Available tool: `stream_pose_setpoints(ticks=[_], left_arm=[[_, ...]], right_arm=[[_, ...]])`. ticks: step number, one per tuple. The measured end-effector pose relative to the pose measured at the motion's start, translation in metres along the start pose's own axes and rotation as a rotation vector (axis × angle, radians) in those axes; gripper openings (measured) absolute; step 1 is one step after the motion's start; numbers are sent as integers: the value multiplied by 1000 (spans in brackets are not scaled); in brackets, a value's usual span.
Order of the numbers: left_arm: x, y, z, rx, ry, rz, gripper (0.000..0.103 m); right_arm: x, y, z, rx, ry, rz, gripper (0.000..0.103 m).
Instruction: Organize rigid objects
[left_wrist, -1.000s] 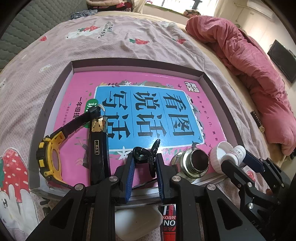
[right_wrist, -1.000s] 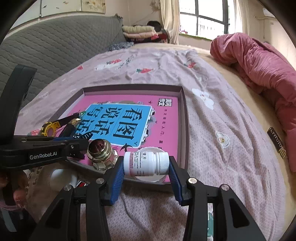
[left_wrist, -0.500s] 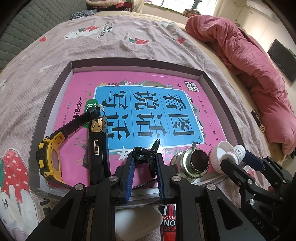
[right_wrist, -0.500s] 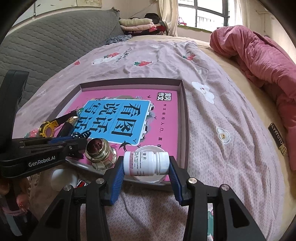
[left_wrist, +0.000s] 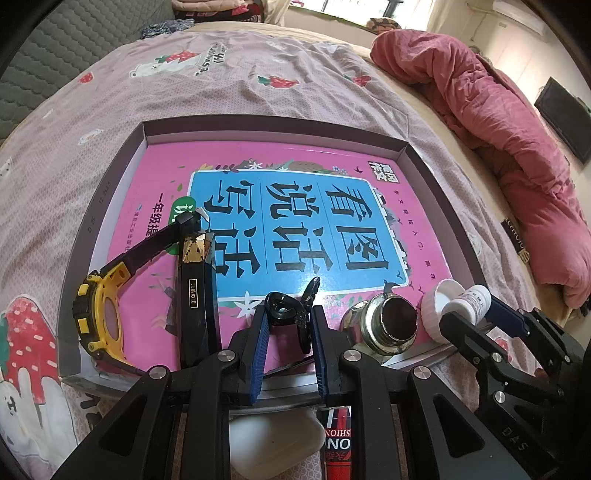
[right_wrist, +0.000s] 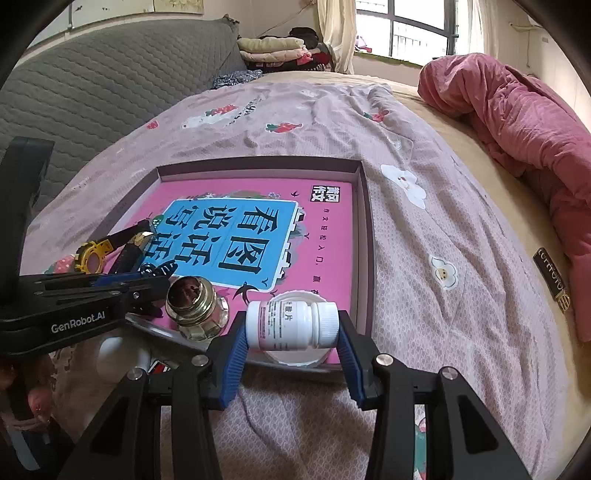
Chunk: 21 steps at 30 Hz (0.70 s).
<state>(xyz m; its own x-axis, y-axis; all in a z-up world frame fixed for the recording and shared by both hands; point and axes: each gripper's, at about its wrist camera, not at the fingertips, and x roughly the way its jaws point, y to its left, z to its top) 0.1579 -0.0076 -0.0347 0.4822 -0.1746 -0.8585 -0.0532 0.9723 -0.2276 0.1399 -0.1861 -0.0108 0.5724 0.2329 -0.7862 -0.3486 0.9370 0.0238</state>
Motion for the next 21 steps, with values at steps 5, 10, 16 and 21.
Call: stream_pose_setpoints(ticks=[5, 10, 16, 21], left_arm=[[0, 0, 0, 2, 1, 1, 22], [0, 0, 0, 8, 0, 4, 22], [0, 0, 0, 4, 1, 0, 22], [0, 0, 0, 3, 1, 0, 22]], right_arm=[[3, 0, 5, 9, 19, 7, 46], [5, -1, 7, 15, 28, 13, 46], [5, 1, 8, 1, 33, -1, 46], [4, 1, 7, 5, 27, 2, 46]])
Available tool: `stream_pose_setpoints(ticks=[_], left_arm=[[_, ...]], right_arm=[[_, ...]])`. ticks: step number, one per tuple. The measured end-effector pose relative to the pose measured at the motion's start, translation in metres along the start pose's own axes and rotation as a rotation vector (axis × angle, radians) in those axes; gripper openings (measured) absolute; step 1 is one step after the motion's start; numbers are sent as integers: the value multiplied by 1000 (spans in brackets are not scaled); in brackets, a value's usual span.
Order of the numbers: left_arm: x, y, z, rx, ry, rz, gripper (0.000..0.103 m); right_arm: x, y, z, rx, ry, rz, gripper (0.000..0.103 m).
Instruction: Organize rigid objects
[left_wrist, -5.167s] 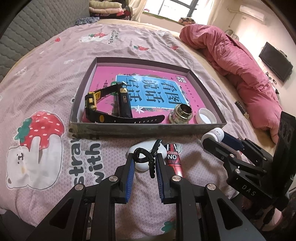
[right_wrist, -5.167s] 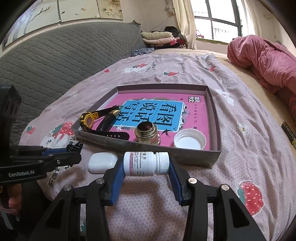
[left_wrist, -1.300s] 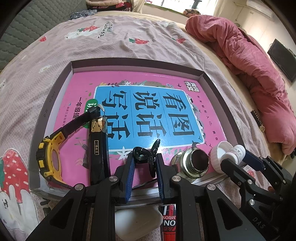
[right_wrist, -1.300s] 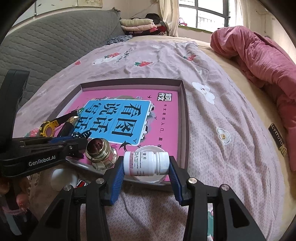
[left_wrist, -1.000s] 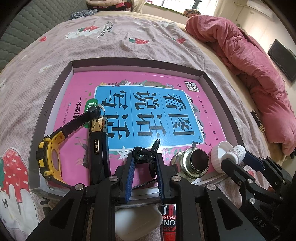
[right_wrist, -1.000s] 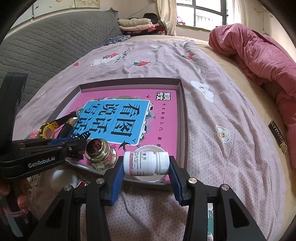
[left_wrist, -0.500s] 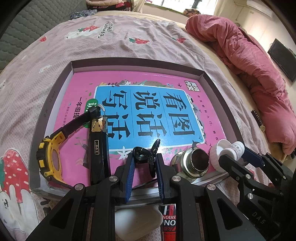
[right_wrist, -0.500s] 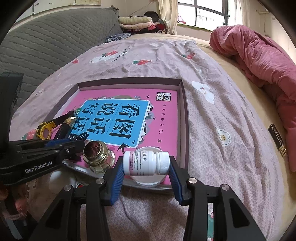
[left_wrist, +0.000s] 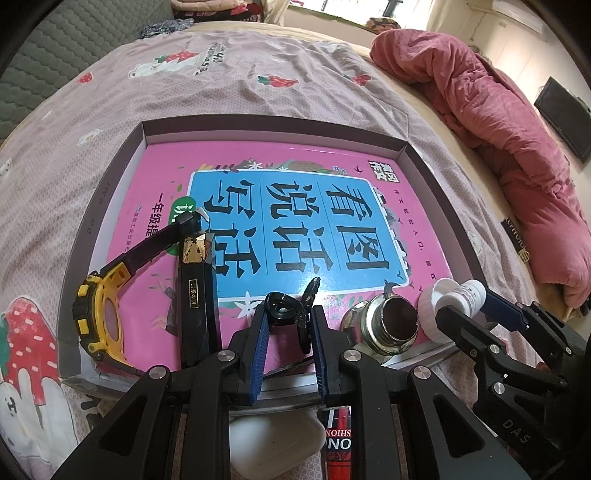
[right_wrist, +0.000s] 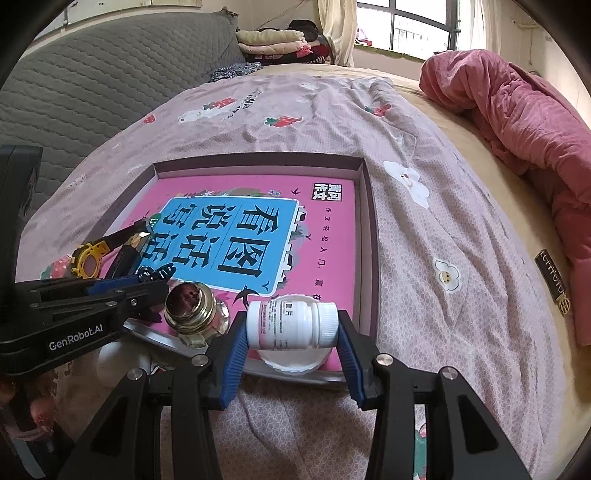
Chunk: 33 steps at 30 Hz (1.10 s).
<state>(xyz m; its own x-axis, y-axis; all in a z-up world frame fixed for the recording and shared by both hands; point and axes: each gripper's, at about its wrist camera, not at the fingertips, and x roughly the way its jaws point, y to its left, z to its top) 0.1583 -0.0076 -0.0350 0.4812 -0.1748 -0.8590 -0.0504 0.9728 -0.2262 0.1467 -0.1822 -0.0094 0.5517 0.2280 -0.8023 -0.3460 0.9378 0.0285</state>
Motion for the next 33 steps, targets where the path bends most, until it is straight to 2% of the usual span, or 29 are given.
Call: stream_pose_setpoints(ticks=[13, 19, 33], left_arm=[[-1, 1, -2, -8, 1, -3, 22], [-2, 2, -2, -11, 2, -7, 22], [-5, 4, -4, -21, 12, -12, 22]], right_arm=[[-4, -4, -3, 36, -16, 35, 46], [-6, -4, -4, 28, -24, 22, 51], [-25, -6, -12, 45, -80, 19, 52]])
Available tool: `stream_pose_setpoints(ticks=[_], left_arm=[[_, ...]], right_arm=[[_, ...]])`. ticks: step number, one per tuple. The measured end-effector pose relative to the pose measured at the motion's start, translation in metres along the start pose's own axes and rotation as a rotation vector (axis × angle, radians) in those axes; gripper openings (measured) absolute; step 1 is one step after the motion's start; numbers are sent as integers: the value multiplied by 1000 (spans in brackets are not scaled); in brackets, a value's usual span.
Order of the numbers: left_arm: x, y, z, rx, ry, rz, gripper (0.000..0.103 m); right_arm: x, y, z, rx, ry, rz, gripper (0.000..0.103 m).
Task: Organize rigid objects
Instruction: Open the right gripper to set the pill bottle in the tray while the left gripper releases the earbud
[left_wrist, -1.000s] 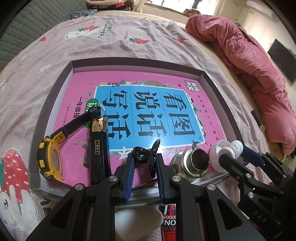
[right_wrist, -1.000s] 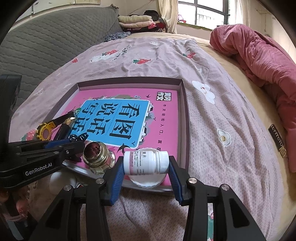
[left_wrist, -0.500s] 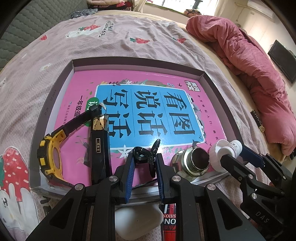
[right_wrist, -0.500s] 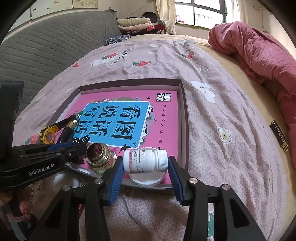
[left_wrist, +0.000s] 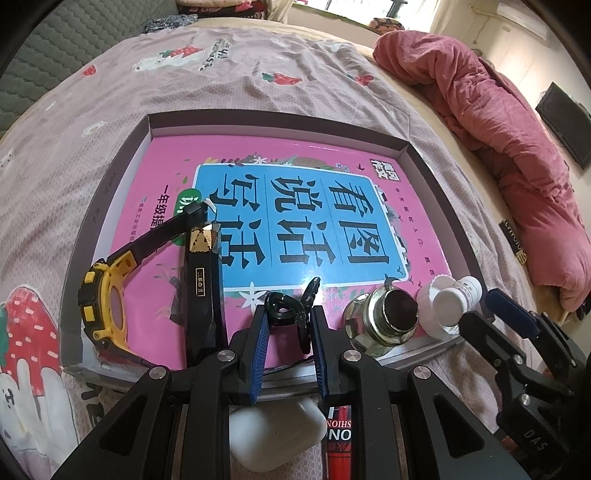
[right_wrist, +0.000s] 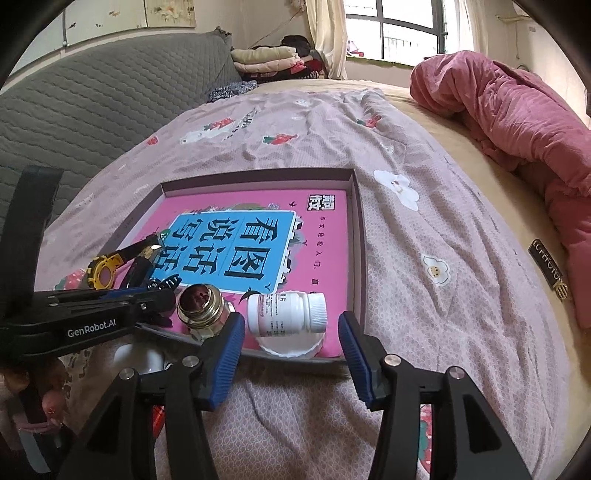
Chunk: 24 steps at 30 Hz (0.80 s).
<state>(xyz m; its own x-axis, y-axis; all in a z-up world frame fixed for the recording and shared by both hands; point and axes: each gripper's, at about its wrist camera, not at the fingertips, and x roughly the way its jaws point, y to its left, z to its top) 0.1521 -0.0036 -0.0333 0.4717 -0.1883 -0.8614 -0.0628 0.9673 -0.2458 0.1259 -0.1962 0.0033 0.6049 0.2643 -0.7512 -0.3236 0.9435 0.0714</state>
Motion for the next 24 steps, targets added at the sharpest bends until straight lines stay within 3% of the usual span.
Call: stream_pose_setpoints(ticks=[19, 24], left_arm=[[-1, -1, 0, 9, 14, 19, 23], [0, 1, 1, 8, 17, 22, 27]], right_arm=[[-9, 0, -2, 5, -27, -2, 53], [-8, 0, -3, 5, -26, 1, 53]])
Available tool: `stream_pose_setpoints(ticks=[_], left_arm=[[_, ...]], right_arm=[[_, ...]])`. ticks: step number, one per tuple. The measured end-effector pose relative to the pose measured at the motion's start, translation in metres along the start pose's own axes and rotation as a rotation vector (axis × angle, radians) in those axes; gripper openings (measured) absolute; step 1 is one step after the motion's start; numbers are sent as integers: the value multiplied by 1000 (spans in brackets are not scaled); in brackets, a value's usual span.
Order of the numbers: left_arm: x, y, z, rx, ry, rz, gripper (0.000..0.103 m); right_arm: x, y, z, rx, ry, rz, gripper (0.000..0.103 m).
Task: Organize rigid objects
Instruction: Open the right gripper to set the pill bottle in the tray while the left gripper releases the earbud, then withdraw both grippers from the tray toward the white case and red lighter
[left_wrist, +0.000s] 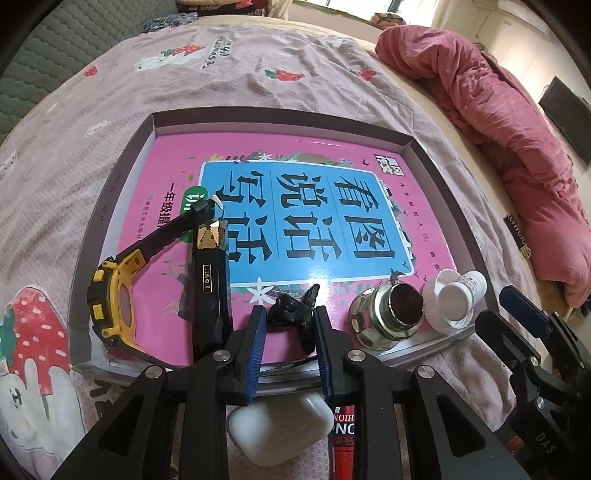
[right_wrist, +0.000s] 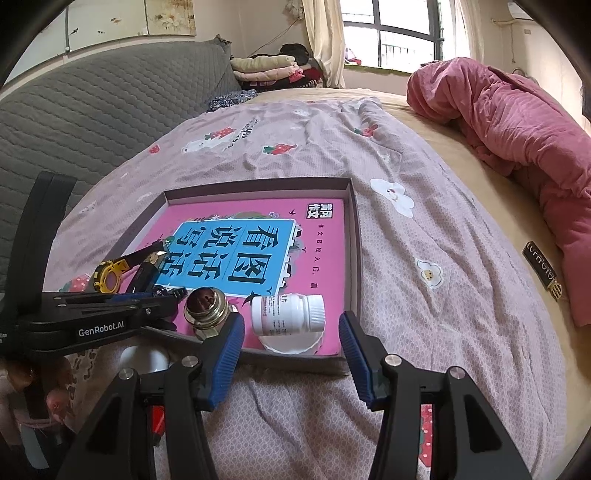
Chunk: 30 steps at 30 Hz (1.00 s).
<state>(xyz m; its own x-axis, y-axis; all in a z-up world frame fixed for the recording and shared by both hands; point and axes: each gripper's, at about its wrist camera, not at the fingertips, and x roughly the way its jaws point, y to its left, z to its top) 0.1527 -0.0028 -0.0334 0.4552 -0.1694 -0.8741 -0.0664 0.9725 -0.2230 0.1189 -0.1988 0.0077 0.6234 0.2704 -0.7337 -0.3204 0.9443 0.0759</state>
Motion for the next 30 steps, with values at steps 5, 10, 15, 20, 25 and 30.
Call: stream_pose_setpoints(ticks=[5, 10, 15, 20, 25, 30], left_arm=[[-1, 1, 0, 1, 1, 4, 32], [-1, 2, 0, 4, -1, 5, 33], [-3, 0, -1, 19, -8, 12, 51], [-7, 0, -4, 30, -14, 19, 52], [-12, 1, -7, 32, -24, 20, 56], [-17, 2, -8, 27, -33, 11, 58]], right_arm=[[1, -1, 0, 4, 0, -1, 53], [0, -1, -1, 4, -3, -3, 53], [-2, -1, -1, 0, -9, -3, 53], [-5, 1, -2, -3, -13, -3, 53], [-7, 1, -2, -4, -20, -4, 53], [-10, 2, -2, -4, -29, -1, 53]])
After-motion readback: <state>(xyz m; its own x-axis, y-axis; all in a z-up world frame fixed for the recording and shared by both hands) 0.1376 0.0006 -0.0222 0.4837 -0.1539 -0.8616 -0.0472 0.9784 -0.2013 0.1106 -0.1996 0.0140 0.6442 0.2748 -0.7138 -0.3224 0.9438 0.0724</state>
